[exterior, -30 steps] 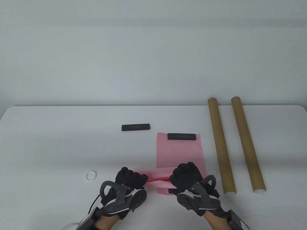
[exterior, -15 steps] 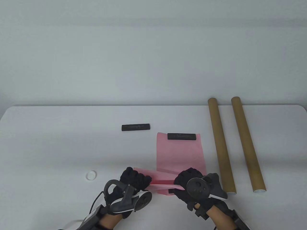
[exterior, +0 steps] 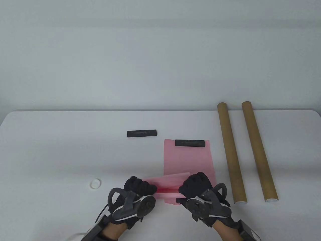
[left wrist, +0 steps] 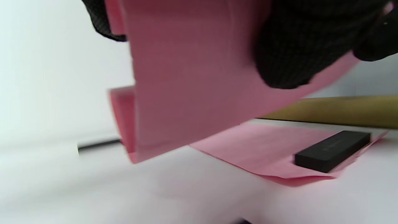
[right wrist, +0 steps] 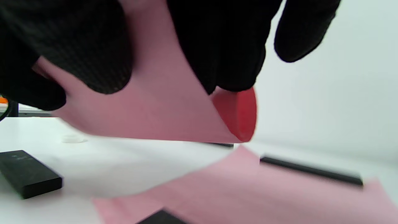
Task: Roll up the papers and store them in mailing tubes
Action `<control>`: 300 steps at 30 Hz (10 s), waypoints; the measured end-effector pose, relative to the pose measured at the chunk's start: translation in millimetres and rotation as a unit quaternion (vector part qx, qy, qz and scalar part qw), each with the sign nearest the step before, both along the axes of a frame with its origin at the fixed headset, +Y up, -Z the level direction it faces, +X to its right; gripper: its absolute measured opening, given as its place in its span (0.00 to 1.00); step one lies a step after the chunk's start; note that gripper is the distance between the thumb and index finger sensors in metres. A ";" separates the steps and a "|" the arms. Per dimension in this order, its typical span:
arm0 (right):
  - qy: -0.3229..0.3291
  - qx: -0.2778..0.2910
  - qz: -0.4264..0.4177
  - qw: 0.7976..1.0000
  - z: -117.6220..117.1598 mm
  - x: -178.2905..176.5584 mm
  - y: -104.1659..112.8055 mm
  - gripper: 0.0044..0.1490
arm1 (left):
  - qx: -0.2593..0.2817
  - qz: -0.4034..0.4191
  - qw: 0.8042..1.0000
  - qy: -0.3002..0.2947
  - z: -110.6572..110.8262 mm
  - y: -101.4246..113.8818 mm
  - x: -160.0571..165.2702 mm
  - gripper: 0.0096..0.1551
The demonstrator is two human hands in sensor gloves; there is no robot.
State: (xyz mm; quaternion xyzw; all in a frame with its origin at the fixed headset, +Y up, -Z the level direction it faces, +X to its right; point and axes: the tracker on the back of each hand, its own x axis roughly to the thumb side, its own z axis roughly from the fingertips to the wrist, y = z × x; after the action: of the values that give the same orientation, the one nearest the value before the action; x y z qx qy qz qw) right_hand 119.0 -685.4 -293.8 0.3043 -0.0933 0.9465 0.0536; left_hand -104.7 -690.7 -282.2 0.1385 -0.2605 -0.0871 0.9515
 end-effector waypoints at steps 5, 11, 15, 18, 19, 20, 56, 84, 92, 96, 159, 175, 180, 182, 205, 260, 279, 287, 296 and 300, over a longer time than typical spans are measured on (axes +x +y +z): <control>0.010 -0.148 -0.101 0.984 -9.6 9.8 -6.0 0.23 | 0.032 -0.030 0.999 -0.015 2.5 3.9 1.3 0.40; 0.026 -0.008 -0.032 0.999 3.9 2.2 -0.1 0.47 | -0.054 0.041 0.998 0.003 -6.5 2.1 -7.6 0.23; 0.056 0.129 0.024 0.990 15.8 -4.6 7.6 0.48 | -0.136 0.097 0.986 0.008 -13.2 -1.0 -13.8 0.22; 0.034 0.123 0.024 0.992 14.1 -6.6 7.9 0.30 | -0.139 0.102 0.985 0.013 -13.3 -0.3 -13.6 0.23; 0.028 0.104 0.024 0.994 11.0 -5.5 6.7 0.27 | -0.117 0.087 0.989 0.018 -10.7 -0.4 -12.0 0.23; 0.022 0.083 0.013 0.996 8.3 -4.2 5.3 0.26 | -0.096 0.072 0.993 0.015 -8.9 -0.3 -10.5 0.27; 0.030 0.113 0.000 0.993 12.7 4.0 7.0 0.45 | -0.065 0.061 0.996 -0.005 -11.0 0.8 -12.7 0.25; 0.030 0.084 -0.023 0.996 14.7 9.2 16.4 0.29 | -0.016 0.032 0.999 -0.028 -0.9 3.8 -11.1 0.41; 0.031 0.064 -0.022 0.997 12.0 14.2 13.5 0.47 | 0.012 0.040 0.999 -0.027 5.3 15.4 -11.0 0.29; 0.038 0.131 -0.015 0.991 19.0 11.5 16.0 0.41 | -0.029 0.059 0.997 -0.031 0.6 14.2 -14.6 0.29; 0.039 0.029 -0.028 0.998 8.2 10.6 13.8 0.38 | -0.014 0.023 0.999 -0.043 0.1 6.8 -14.0 0.35; 0.037 0.043 -0.036 0.998 9.6 11.1 14.0 0.39 | -0.024 0.040 0.998 -0.036 -1.3 6.0 -13.9 0.36; 0.029 0.091 -0.005 0.995 13.7 9.6 14.3 0.44 | -0.056 0.047 0.997 -0.030 -7.0 2.4 -18.3 0.32; 0.029 0.103 0.004 0.994 14.9 7.0 12.8 0.47 | -0.071 0.054 0.996 -0.028 -10.7 0.2 -20.6 0.32; 0.042 0.094 -0.036 0.994 14.9 8.9 13.7 0.35 | -0.058 0.062 0.996 -0.037 -7.3 4.6 -20.0 0.34; 0.041 0.042 -0.027 0.998 9.1 5.2 5.9 0.40 | -0.068 0.046 0.996 -0.042 -9.4 2.2 -20.4 0.36; 0.063 -0.003 -0.050 0.997 6.2 6.8 4.7 0.34 | -0.027 0.019 0.998 -0.046 -6.2 2.7 -18.5 0.37; 0.057 0.046 -0.045 0.996 11.0 6.8 7.2 0.36 | -0.053 0.031 0.997 -0.041 -8.5 1.9 -21.2 0.37; 0.056 0.029 -0.053 0.997 7.6 9.3 4.9 0.40 | -0.063 0.041 0.996 -0.044 -8.9 2.4 -20.6 0.36; 0.057 0.035 -0.051 0.996 9.0 7.8 5.5 0.36 | -0.047 0.032 0.997 -0.044 -7.4 2.5 -21.3 0.38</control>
State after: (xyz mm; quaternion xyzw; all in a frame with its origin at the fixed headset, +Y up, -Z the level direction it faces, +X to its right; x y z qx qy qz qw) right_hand 126.8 -679.8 -284.8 0.3546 -0.1384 0.9197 0.0965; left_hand -125.9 -688.2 -289.6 0.1060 -0.3018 -0.0386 0.9467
